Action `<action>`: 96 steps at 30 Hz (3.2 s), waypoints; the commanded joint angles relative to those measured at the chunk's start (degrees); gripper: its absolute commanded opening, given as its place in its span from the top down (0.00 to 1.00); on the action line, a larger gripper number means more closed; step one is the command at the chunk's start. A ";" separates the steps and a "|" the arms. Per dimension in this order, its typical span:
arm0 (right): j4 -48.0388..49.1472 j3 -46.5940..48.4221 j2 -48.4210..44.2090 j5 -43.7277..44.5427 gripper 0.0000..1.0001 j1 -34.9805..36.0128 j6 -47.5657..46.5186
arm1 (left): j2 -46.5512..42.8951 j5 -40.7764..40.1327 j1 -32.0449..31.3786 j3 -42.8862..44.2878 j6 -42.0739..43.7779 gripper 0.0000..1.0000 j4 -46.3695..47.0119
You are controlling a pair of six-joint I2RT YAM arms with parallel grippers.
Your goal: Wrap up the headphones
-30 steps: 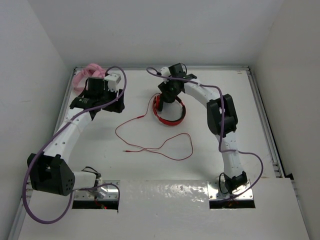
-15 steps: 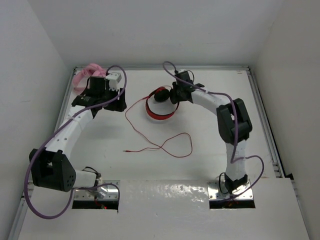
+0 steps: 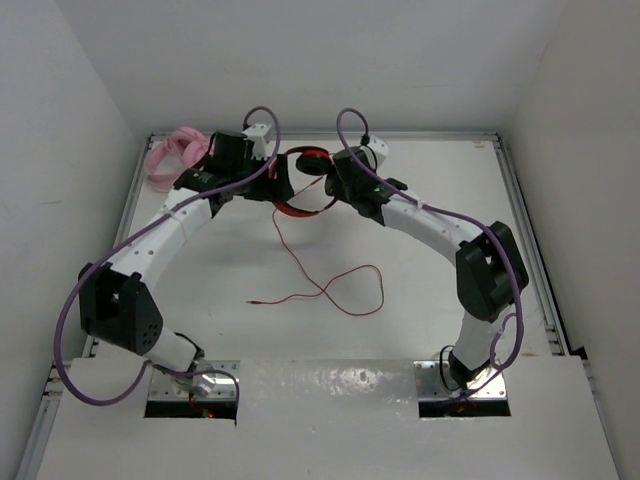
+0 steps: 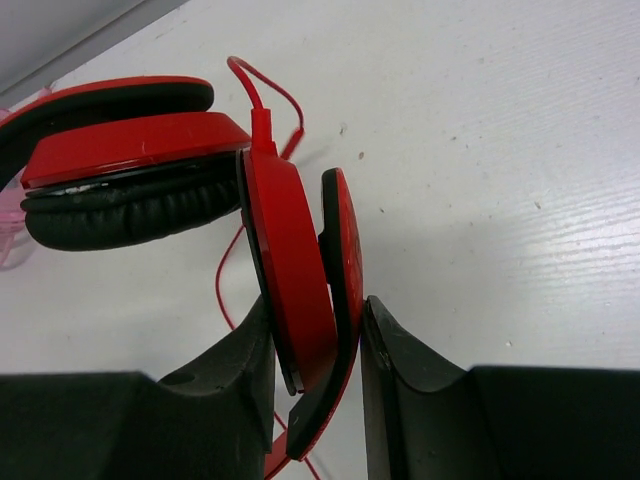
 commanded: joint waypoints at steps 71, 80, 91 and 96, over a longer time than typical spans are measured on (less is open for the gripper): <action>47.13 -16.08 1.14 -48.43 0.15 -10.95 -23.75 | 9.78 7.99 12.69 39.17 -12.06 1.00 -11.44; 44.32 -1.50 19.33 -42.53 0.21 -8.14 -17.97 | 12.24 9.13 13.12 39.77 -16.28 1.00 -7.66; 40.57 -15.79 11.45 -42.87 1.00 -2.78 -13.64 | 18.20 4.22 13.56 44.09 -21.55 1.00 -6.96; 9.91 -4.52 4.15 -45.68 1.00 3.19 -30.47 | 21.11 -2.09 13.56 44.71 -20.77 1.00 -8.18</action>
